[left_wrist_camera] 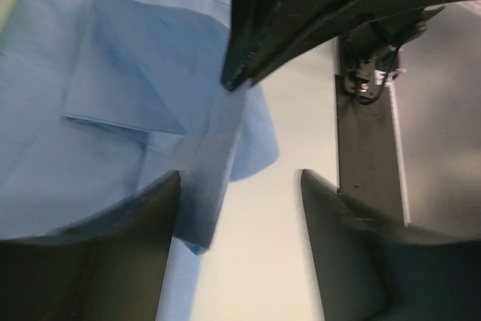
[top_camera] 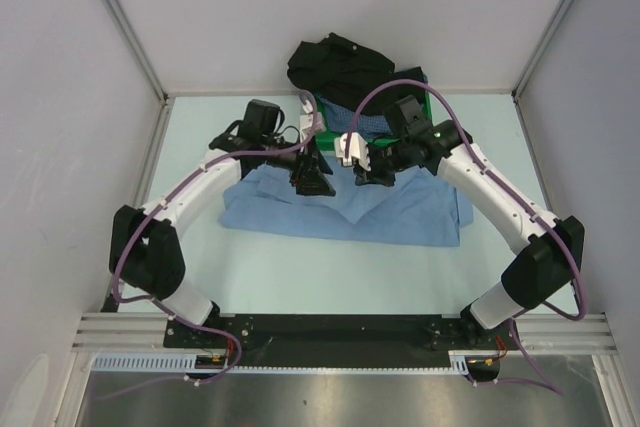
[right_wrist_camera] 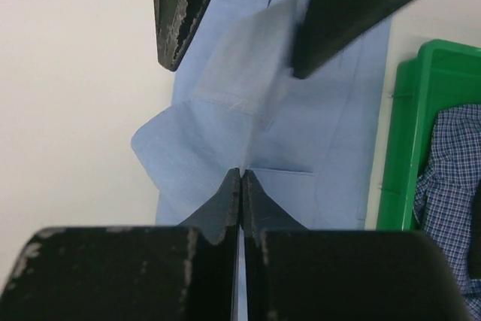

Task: Fold and stack the long sleeve shirts
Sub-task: Fold the shirt

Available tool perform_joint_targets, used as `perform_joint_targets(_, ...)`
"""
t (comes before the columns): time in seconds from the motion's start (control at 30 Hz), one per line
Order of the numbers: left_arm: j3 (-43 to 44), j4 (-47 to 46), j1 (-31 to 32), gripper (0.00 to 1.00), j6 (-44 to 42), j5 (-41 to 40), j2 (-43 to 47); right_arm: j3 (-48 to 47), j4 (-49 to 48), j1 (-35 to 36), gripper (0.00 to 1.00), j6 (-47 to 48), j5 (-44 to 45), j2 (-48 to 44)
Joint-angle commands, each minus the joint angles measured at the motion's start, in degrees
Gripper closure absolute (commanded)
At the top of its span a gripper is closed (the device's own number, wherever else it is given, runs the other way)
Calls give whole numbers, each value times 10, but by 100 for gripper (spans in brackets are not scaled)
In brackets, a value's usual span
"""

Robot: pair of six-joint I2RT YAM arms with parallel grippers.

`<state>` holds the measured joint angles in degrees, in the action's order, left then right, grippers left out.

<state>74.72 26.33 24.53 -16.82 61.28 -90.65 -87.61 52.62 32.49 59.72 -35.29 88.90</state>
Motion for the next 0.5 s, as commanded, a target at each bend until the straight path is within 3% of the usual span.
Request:
perform_joint_targets(0.0,31,51,18,53,-54,1,-5,6,-37,-3,100,-15,8,-26)
perform_joint_targets(0.07,73,74,18,78,-64,-31,-14,7,-53,-8,100,-38,14,-31)
perform_joint_targets(0.1,99,89,18,100,-77,-55,-21,8,-64,-20,99,-50,19,-33)
perform_joint_targets(0.2,207,128,17,100,-102,-179,-51,20,-102,-59,89,-114,27,-46)
perform_joint_targets(0.23,230,124,17,100,-106,-236,-71,27,-117,-69,61,-138,43,-48)
perform_joint_targets(0.33,326,113,24,100,-152,-348,-106,39,-134,-122,34,-209,75,-47)
perform_joint_targets(0.47,391,36,38,100,-225,-448,-155,61,-105,-237,36,-321,-4,-37)
